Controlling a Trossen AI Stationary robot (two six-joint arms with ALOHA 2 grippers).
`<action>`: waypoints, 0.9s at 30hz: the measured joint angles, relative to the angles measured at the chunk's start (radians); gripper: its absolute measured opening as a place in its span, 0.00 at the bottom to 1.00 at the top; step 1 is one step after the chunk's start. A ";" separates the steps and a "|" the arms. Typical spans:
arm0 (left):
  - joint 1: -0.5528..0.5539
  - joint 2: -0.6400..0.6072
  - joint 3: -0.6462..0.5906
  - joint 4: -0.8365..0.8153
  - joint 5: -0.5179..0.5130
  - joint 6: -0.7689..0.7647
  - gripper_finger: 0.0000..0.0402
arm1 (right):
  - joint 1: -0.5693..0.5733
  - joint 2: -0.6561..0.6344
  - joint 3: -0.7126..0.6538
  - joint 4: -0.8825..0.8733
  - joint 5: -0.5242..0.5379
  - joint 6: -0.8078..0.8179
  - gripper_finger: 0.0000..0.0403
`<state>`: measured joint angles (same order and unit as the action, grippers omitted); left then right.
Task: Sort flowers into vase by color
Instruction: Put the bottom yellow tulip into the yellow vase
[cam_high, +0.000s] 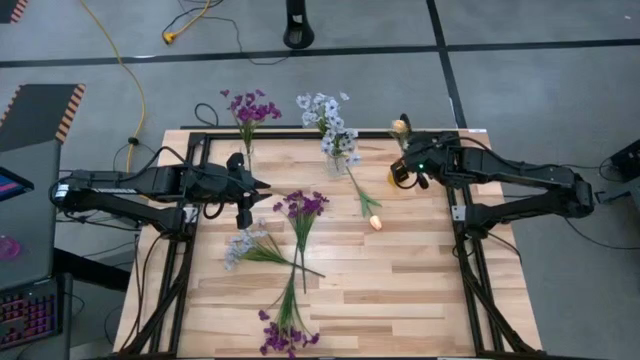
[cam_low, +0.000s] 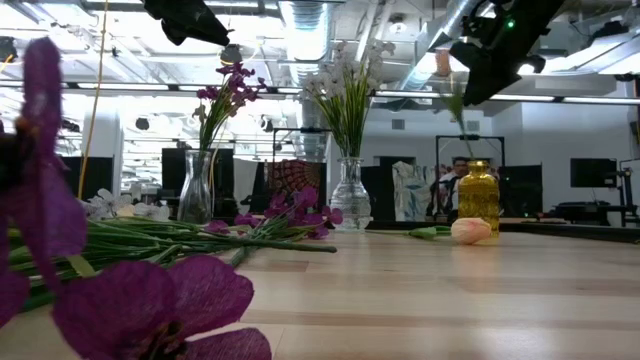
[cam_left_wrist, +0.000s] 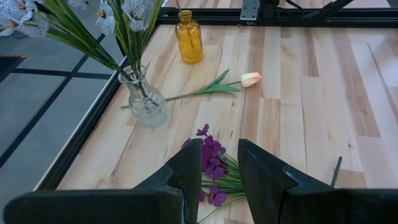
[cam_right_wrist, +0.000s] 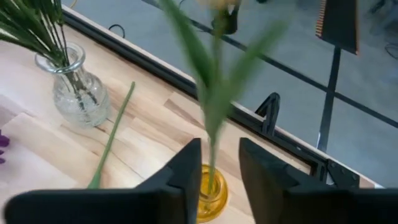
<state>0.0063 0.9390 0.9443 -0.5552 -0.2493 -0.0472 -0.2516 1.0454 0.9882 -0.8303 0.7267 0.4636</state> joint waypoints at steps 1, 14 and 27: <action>0.000 0.000 0.000 0.000 0.000 0.000 0.23 | 0.000 0.000 0.000 0.000 -0.004 0.000 0.37; 0.000 0.000 0.000 0.000 0.000 0.000 0.23 | 0.003 0.000 0.094 -0.151 -0.250 0.102 0.53; 0.000 0.000 0.000 0.000 0.000 0.000 0.23 | 0.038 0.007 0.121 -0.158 -0.516 0.308 0.51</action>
<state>0.0063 0.9390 0.9443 -0.5556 -0.2493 -0.0471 -0.2140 1.0528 1.1088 -0.9887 0.2108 0.7716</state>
